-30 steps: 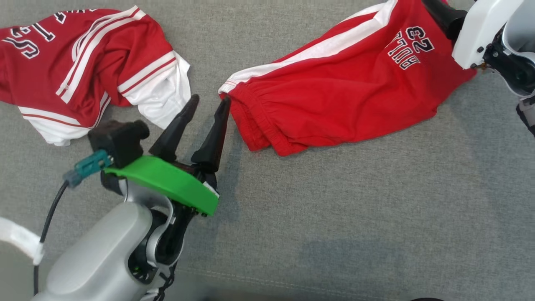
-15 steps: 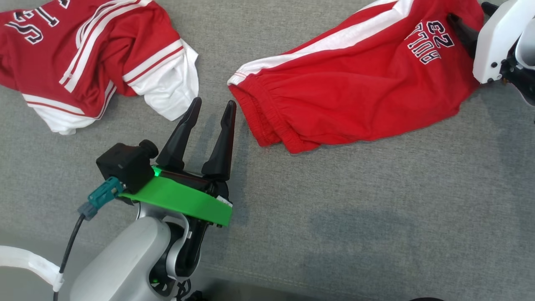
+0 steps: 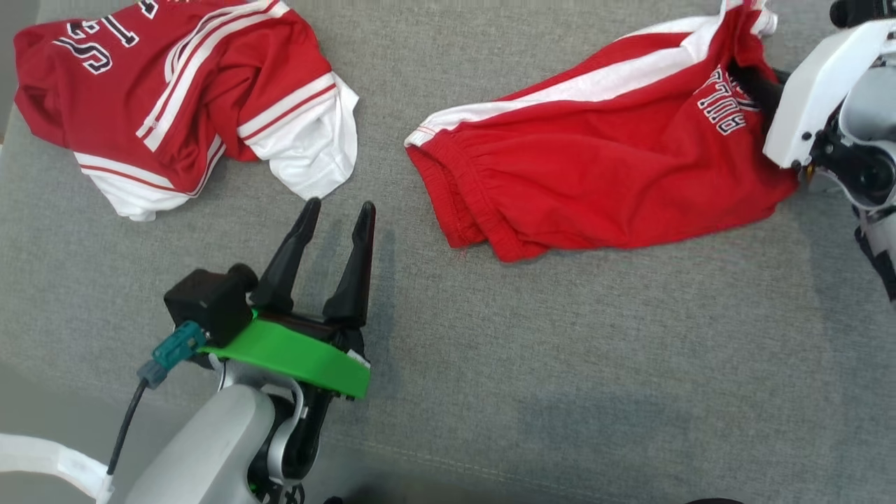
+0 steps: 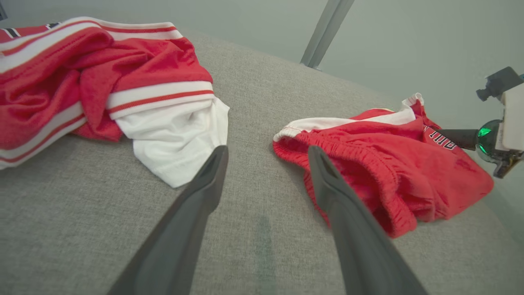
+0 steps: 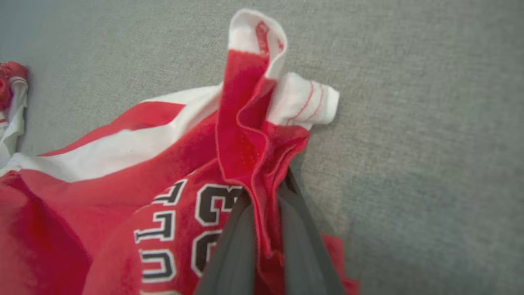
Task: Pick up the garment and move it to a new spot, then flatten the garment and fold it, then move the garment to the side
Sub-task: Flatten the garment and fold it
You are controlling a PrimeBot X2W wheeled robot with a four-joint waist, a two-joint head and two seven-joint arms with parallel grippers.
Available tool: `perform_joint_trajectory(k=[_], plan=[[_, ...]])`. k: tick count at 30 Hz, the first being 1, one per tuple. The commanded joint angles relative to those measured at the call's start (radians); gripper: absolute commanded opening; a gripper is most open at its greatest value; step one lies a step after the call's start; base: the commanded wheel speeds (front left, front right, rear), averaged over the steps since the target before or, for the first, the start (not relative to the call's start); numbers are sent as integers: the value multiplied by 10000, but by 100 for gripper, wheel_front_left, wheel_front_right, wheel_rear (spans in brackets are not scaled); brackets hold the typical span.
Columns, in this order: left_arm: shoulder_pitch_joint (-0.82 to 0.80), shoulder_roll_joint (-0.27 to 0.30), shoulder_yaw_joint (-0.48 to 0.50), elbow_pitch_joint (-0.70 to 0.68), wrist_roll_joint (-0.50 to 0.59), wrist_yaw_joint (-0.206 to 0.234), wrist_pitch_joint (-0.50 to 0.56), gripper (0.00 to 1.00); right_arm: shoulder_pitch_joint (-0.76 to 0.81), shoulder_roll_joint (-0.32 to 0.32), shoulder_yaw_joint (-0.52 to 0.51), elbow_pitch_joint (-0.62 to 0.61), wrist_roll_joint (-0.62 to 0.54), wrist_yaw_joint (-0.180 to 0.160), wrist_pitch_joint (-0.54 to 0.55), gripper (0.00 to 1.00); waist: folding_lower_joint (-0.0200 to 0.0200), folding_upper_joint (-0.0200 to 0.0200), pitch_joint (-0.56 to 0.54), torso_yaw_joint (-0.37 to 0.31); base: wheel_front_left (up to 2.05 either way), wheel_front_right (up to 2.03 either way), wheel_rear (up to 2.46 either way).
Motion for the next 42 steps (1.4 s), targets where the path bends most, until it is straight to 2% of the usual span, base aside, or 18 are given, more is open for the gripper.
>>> perform_joint_trajectory(k=[1, 7, 12, 16, 22, 28, 30, 32, 35, 37, 39, 42], plan=[[386, 184, -52, 185, 260, -165, -27, 100, 776, 121, -98, 129, 358, -10, 211, 0, 0, 0, -1031, -746, 0, 0, 0], [1646, 417, 178, 371, 81, -352, -28, 100, 1799, 242, -1214, -192, 1365, -10, 451, 0, 0, 0, -2428, -1438, 0, 0, 0], [2500, 571, 304, 170, 39, -307, -28, 100, 2683, 30, -2130, -256, 1521, -7, 570, 0, 0, 0, -3045, -1692, 0, 0, 0], [2953, 796, 287, -78, 295, -244, -28, 100, 3481, -51, -3210, 53, 1190, -7, 406, 0, 0, 0, -3168, -1824, 0, 0, 0], [3165, 857, 300, -373, 881, -394, -28, 100, 4188, -150, -4884, 917, 207, -4, -260, 0, 0, 0, -3011, -1879, 0, 0, 0], [3408, 536, 735, -549, 1493, -489, -27, 100, 4067, -199, -6115, 141, -380, -4, 119, 0, 0, 0, -2926, -2002, 0, 0, 0], [3566, 375, 925, -571, 1663, -569, -27, 100, 3909, 148, -6217, -437, -613, -3, 588, 0, 0, 0, -2926, -2133, 0, 0, 0], [3700, 245, 1098, -546, 1817, -640, -27, 100, 3711, 772, -6240, -1108, -839, -3, 1104, 0, 0, 0, -2949, -2259, 0, 0, 0], [3735, 12, 1246, -491, 2044, -821, -27, 100, 3531, 1969, -6187, -2096, -1192, -4, 1911, 0, 0, 0, -2861, -2385, 0, 0, 0], [3637, -96, 1204, -363, 2155, -983, -27, 100, 3445, 3013, -6086, -2624, -1557, -3, 2267, 0, 0, 0, -2807, -2394, 0, 0, 0], [3454, -159, 1152, -220, 2262, -1117, -27, 100, 3345, 3734, -6079, -3035, -1998, -4, 2345, 0, 0, 0, -2705, -2392, 0, 0, 0], [3211, -271, 1122, -15, 2388, -1261, -27, 100, 3248, 4137, -6102, -2993, -2528, -4, 1912, 0, 0, 0, -2564, -2348, 0, 0, 0]])
